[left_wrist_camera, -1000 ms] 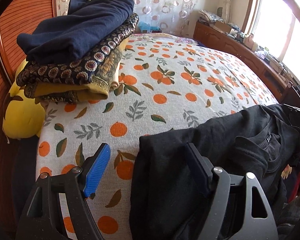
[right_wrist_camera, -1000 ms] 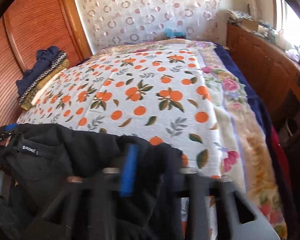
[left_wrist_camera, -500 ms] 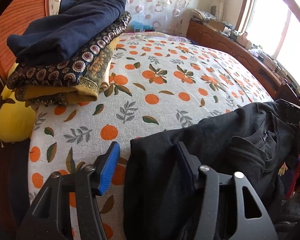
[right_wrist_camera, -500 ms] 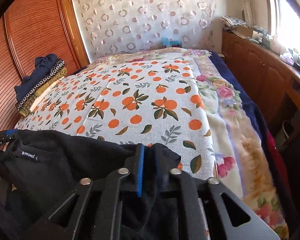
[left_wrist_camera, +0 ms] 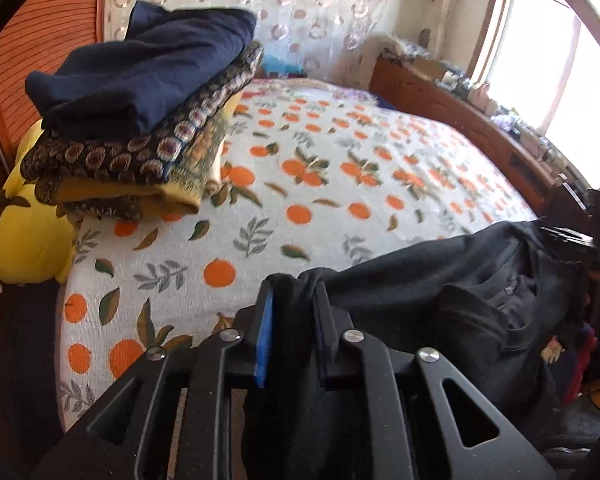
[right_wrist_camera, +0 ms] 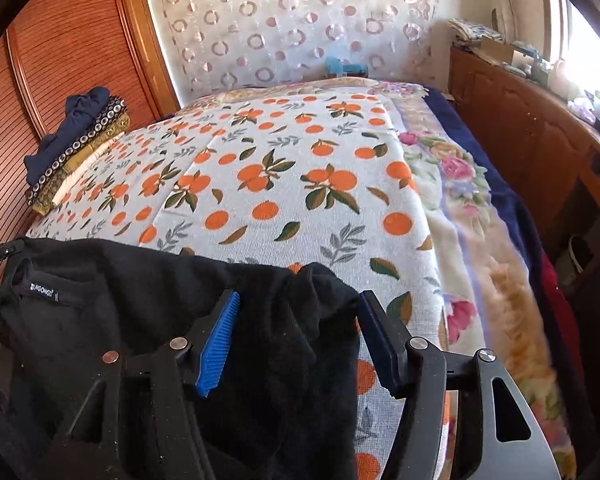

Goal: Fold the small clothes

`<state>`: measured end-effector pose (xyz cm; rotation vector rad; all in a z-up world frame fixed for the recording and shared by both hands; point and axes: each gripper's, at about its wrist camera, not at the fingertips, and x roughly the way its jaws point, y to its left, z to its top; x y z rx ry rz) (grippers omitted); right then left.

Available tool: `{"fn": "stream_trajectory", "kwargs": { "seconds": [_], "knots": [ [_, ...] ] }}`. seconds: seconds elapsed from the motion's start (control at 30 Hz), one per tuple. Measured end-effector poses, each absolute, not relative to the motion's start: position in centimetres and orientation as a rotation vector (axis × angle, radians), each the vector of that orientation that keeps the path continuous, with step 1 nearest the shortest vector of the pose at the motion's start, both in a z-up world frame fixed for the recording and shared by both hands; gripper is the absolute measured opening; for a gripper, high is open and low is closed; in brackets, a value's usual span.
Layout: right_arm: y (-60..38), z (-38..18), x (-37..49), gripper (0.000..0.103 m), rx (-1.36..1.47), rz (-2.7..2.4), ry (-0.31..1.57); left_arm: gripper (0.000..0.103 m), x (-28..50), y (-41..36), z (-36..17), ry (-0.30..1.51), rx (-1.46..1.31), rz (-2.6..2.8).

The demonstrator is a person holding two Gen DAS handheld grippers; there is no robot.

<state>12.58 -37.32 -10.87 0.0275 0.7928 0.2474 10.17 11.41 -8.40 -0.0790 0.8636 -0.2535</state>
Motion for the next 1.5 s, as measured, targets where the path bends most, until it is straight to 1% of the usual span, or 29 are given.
{"fn": "stream_trajectory", "kwargs": {
  "seconds": [0.1, 0.17, 0.2, 0.37, 0.43, 0.5, 0.53, 0.57, 0.6, 0.63, 0.67, 0.7, 0.73, 0.77, 0.87, 1.0, 1.13, 1.27, 1.4, 1.5],
  "knots": [
    [-37.3, -11.3, 12.8, 0.063, 0.017, 0.251, 0.8, 0.025, 10.3, 11.3, -9.0, 0.878, -0.067, -0.242],
    [-37.3, -11.3, 12.9, 0.063, 0.007, 0.252, 0.802, 0.044, 10.4, 11.5, -9.2, 0.882, -0.045, -0.212],
    [-37.4, -11.3, 12.9, 0.062, 0.003, 0.253, 0.801, 0.046, 10.5, 11.6, -9.3, 0.886, -0.042, -0.201],
    [-37.2, -11.4, 12.8, 0.062, -0.013, 0.264, 0.797, 0.046, 10.5, 12.4, -9.6, 0.889, -0.087, -0.229],
    [-37.1, -11.4, 12.6, 0.057, -0.013, 0.27, 0.795, 0.046, 10.4, 12.4, -9.6, 0.883, -0.084, -0.24],
    [-36.9, -11.4, 12.5, 0.046, -0.016, 0.285, 0.798, 0.046, 10.3, 12.5, -9.6, 0.883, -0.097, -0.264],
    [-36.7, -11.4, 12.4, 0.043, -0.02, 0.291, 0.799, 0.044, 10.4, 12.4, -9.6, 0.885, -0.104, -0.274],
    [-36.5, -11.4, 12.3, 0.037, -0.028, 0.297, 0.8, 0.039, 10.4, 12.3, -9.6, 0.888, -0.111, -0.292],
    [-36.4, -11.4, 12.3, 0.026, -0.031, 0.3, 0.802, 0.034, 10.3, 12.1, -9.5, 0.89, -0.112, -0.307],
    [-36.4, -11.5, 12.2, 0.02, -0.024, 0.317, 0.807, 0.03, 10.2, 11.9, -9.5, 0.889, -0.107, -0.321],
    [-36.2, -11.4, 12.1, 0.012, -0.015, 0.333, 0.811, 0.021, 10.1, 11.6, -9.4, 0.89, -0.1, -0.33],
    [-36.2, -11.4, 11.9, 0.011, -0.013, 0.341, 0.811, 0.016, 9.9, 11.4, -9.4, 0.891, -0.096, -0.342],
    [-36.1, -11.3, 11.6, 0.01, -0.019, 0.343, 0.806, 0.012, 9.6, 11.1, -9.2, 0.89, -0.091, -0.354],
    [-36.0, -11.1, 11.3, 0.01, -0.021, 0.35, 0.796, 0.011, 9.4, 11.1, -9.0, 0.882, -0.089, -0.357],
    [-36.0, -9.9, 9.7, 0.009, -0.003, 0.367, 0.746, 0.01, 8.0, 10.8, -7.1, 0.832, -0.107, -0.398],
    [-35.9, -6.6, 7.4, 0.008, -0.031, 0.373, 0.669, 0.01, 5.8, 10.2, -2.1, 0.729, -0.088, -0.423],
    [-35.9, -0.9, 4.8, 0.008, -0.085, 0.374, 0.549, 0.01, 3.9, 9.8, 3.7, 0.602, -0.064, -0.444],
    [-35.8, 5.9, 2.4, 0.008, -0.141, 0.381, 0.406, 0.01, 2.9, 9.7, 10.5, 0.454, -0.045, -0.456],
    [-35.6, 11.5, 1.8, 0.008, -0.214, 0.354, 0.292, 0.01, 5.0, 9.3, 15.4, 0.378, 0.004, -0.426],
    [-35.5, 14.0, 4.6, 0.008, -0.247, 0.328, 0.268, 0.01, 9.7, 8.6, 16.3, 0.394, 0.049, -0.369]
  ]
}}
